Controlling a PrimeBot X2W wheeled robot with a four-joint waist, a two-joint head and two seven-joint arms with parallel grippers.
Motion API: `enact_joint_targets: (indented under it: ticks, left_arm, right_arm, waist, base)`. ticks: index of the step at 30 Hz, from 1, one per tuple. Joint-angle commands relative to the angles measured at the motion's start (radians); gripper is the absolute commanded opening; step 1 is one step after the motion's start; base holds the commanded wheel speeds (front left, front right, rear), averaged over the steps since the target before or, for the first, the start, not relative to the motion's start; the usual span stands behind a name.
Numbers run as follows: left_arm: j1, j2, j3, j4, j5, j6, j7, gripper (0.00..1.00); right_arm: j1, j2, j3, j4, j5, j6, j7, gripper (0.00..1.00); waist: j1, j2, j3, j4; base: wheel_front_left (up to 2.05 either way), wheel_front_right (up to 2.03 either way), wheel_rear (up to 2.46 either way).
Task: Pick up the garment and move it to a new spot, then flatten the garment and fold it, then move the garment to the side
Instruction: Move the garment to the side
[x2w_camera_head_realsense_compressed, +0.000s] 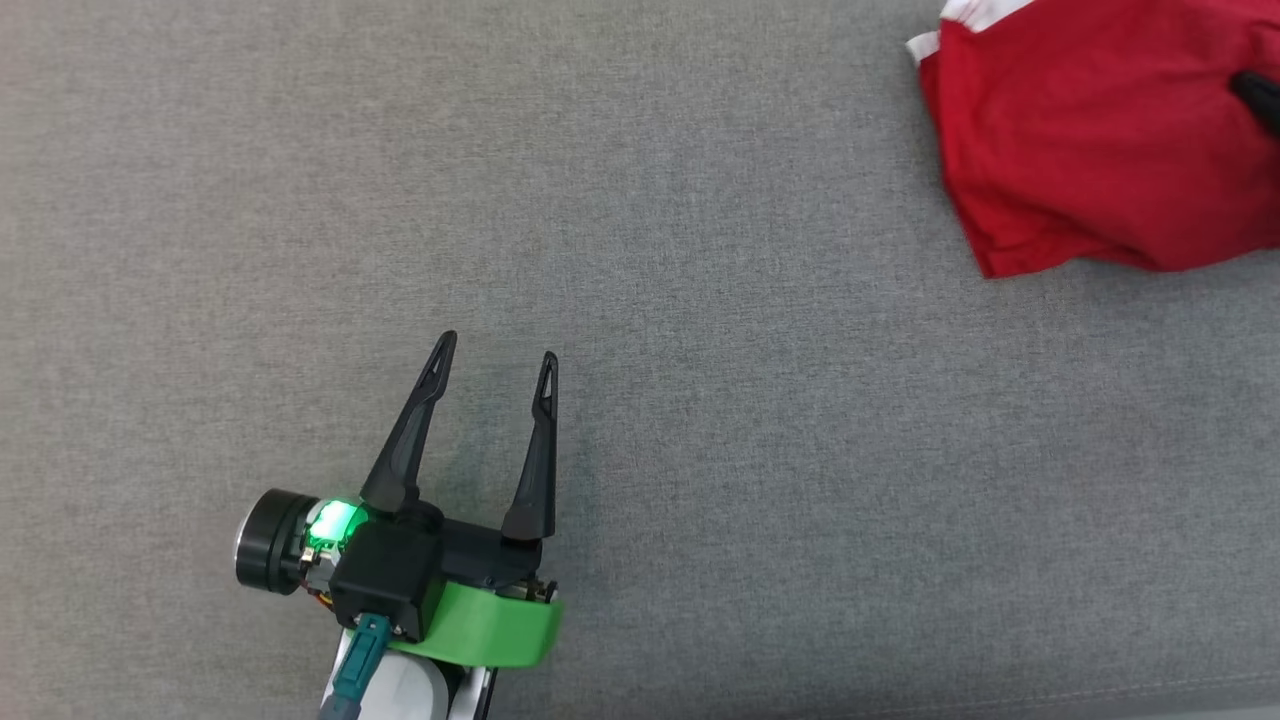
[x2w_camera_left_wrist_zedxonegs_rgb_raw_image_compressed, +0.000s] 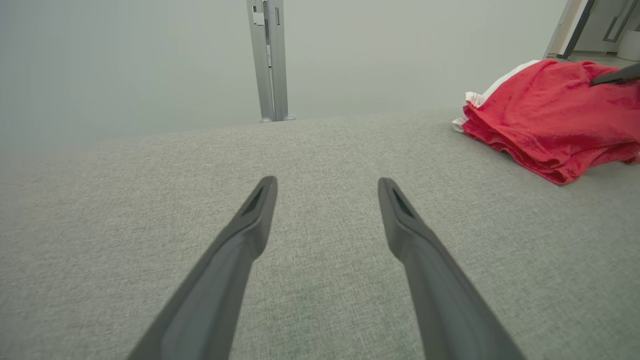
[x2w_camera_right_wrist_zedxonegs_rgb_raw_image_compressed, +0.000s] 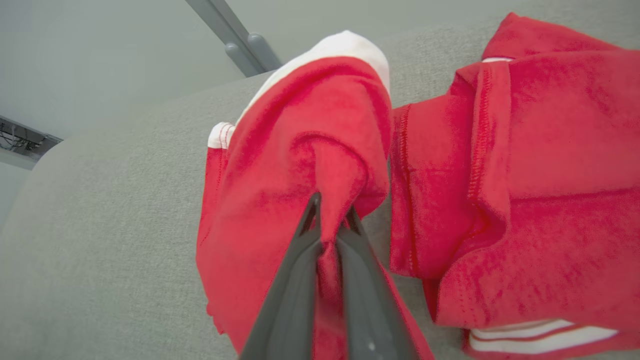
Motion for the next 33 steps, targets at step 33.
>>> enact_joint_targets:
  ticks: [33]
  left_arm:
    - [-0.074, 0.008, 0.014, -0.005, 0.054, -0.045, -0.003, 1.0]
  right_arm:
    - [-0.028, -0.364, -0.069, 0.145, -0.23, -0.001, -0.051, 0.0]
  waist:
    - [-0.0001, 0.0, 0.151, 0.005]
  base:
    - [0.0, 0.0, 0.0]
